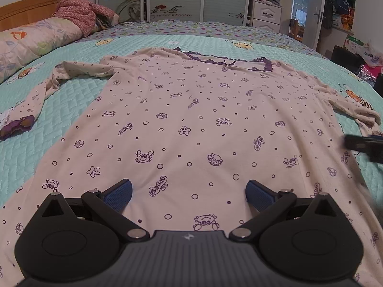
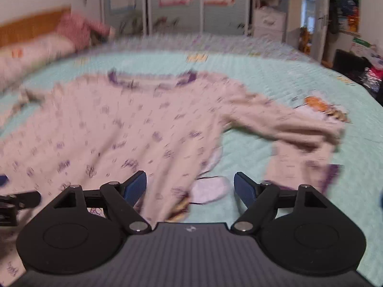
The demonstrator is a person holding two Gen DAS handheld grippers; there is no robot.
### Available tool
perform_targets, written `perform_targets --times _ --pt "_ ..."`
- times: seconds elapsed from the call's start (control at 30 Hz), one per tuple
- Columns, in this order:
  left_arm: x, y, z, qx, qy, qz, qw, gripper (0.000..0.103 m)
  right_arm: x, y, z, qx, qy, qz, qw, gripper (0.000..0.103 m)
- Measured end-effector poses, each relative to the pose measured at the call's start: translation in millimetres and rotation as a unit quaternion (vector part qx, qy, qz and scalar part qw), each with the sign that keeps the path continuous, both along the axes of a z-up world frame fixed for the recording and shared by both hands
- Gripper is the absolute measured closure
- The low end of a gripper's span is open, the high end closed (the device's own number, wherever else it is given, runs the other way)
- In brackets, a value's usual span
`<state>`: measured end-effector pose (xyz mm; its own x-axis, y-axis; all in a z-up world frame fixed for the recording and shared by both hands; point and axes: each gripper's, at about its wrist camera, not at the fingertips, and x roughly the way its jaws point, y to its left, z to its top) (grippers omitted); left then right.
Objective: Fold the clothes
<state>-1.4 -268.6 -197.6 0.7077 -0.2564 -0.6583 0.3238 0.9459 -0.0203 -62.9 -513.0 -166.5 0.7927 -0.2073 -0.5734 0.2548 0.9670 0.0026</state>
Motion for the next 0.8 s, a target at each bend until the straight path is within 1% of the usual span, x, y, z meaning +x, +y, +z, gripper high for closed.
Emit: perform_targets --times 0.07,0.1,0.2,0.23,0.3,0.4,0.53,0.63,0.7,0.73,0.8 --pt "0 -2 0 0.003 -0.002 0.002 1.0000 0.000 -17 -3 5 -0.055 0.022 -0.002 0.998 0.022" --pt "-1 -3 0 0.005 -0.003 0.004 1.0000 0.000 -23 -3 6 -0.074 0.031 0.000 0.997 0.022" --pt "-1 -5 1 0.008 -0.002 0.007 0.9999 0.000 -28 3 -1 -0.092 0.054 0.024 0.994 0.021" --pt "0 -5 1 0.009 -0.001 0.007 0.9999 0.000 -28 5 -4 -0.090 0.057 0.025 0.994 0.022" --pt "1 -5 2 0.010 0.002 0.007 0.9999 0.000 -22 9 -7 -0.067 0.046 0.006 0.997 0.021" --pt "3 -6 3 0.013 0.005 0.009 0.9999 0.000 -1 18 -16 -0.066 0.035 -0.030 0.997 0.021" --pt "2 -7 6 0.016 0.010 0.008 0.9998 0.000 17 15 -21 -0.038 0.028 -0.050 0.998 0.021" --pt "2 -7 13 0.010 0.018 0.002 0.9998 0.000 9 12 -19 -0.027 0.031 -0.043 0.998 0.021" --pt "0 -7 21 -0.014 0.015 -0.005 0.9998 0.000 -5 7 -17 -0.016 0.036 -0.035 0.999 0.021" --pt "-2 -7 25 -0.028 0.009 -0.009 0.9995 0.000 -12 5 -15 -0.016 0.036 -0.038 0.999 0.021" --pt "-1 -11 28 -0.041 0.002 -0.009 0.9991 0.000 -26 0 -10 -0.025 0.028 -0.056 0.998 0.021"
